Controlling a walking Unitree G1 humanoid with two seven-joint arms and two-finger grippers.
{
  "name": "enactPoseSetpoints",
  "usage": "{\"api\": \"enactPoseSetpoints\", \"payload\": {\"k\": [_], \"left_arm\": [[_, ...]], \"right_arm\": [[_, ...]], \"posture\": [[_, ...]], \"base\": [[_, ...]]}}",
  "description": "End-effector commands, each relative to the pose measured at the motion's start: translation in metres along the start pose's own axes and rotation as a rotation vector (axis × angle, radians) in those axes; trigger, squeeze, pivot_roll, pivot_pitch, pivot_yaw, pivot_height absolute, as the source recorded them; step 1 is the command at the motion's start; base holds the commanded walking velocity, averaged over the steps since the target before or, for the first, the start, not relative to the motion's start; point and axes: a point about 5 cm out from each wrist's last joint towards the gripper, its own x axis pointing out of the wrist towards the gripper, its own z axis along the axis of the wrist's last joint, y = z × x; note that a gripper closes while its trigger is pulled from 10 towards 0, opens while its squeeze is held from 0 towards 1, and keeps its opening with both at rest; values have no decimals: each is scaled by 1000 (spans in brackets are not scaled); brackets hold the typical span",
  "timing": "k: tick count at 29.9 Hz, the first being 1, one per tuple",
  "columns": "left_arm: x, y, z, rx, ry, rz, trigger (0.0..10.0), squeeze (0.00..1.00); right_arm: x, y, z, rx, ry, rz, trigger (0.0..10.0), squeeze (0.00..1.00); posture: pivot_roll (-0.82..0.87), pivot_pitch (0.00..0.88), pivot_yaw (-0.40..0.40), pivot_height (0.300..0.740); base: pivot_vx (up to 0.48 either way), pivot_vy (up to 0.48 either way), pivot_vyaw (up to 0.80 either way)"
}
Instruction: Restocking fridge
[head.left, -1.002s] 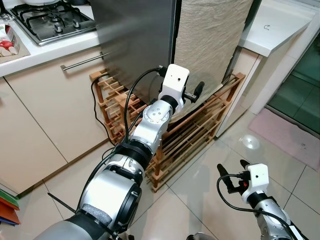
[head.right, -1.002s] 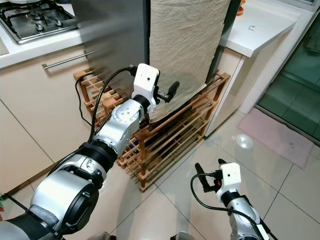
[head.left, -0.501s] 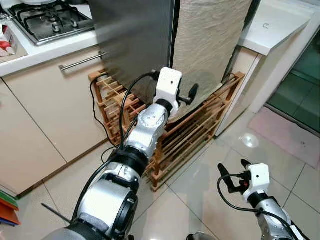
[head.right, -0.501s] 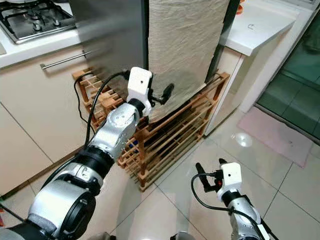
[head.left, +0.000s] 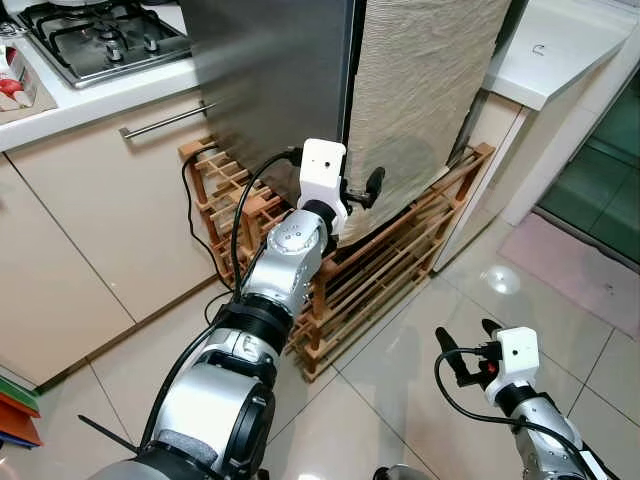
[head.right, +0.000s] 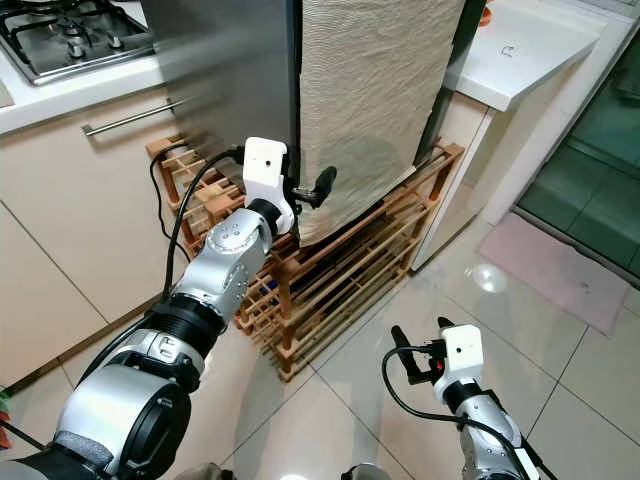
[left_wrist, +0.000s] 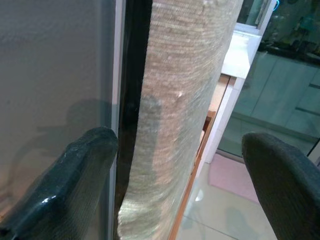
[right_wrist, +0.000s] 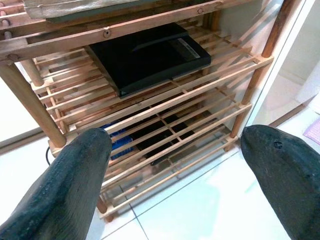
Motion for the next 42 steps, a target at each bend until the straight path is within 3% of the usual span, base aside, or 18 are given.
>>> {"api": "enactPoseSetpoints", "payload": {"k": [1, 17, 21, 24, 25, 30, 35, 36, 38, 39, 42], "left_arm": [[5, -10, 3, 0, 5, -35, 10000, 0], [17, -20, 9, 43, 18, -26, 10000, 0], [19, -25, 7, 16, 39, -26, 10000, 0], [20, -29, 3, -54, 69, -21, 10000, 0], [21, -43, 2, -50, 78, -60, 10000, 0], [23, -64, 4, -76, 70, -147, 10000, 0], [23, -102, 11, -85, 53, -327, 10000, 0], [21, -116, 13, -91, 43, -389, 10000, 0], [20, -123, 15, -98, 38, -423, 10000, 0], [18, -136, 19, -104, 16, -492, 10000, 0], [15, -147, 25, -104, -16, -558, 10000, 0]], "right_arm": [[0, -3, 2, -17, 1, -4, 10000, 0], [-1, -4, 2, -25, 8, 2, 10000, 0], [-1, -4, 1, -26, 10, 2, 10000, 0], [-1, -5, 1, -27, 11, 2, 10000, 0], [-1, -5, 1, -28, 12, 3, 10000, 0], [-1, -5, 2, -31, 12, 6, 10000, 0], [0, -5, 2, -33, 13, 10, 10000, 0], [0, -5, 2, -32, 11, 11, 10000, 0], [0, -5, 2, -31, 11, 10, 10000, 0], [0, -5, 3, -30, 10, 9, 10000, 0], [0, -6, 3, -29, 10, 9, 10000, 0]], "posture": [[-90, 54, -9, 740], [-107, 58, -12, 740], [-109, 56, -11, 740], [-106, 57, -9, 740], [-106, 51, -13, 740], [-104, 47, -14, 740], [-101, 45, -15, 740], [-101, 45, -15, 740], [-102, 45, -14, 740], [-102, 45, -14, 740], [-104, 46, -15, 740]], "base": [[0, 0, 0], [0, 0, 0], [0, 0, 0], [0, 0, 0], [0, 0, 0], [0, 0, 0], [0, 0, 0], [0, 0, 0], [0, 0, 0], [0, 0, 0], [0, 0, 0]]}}
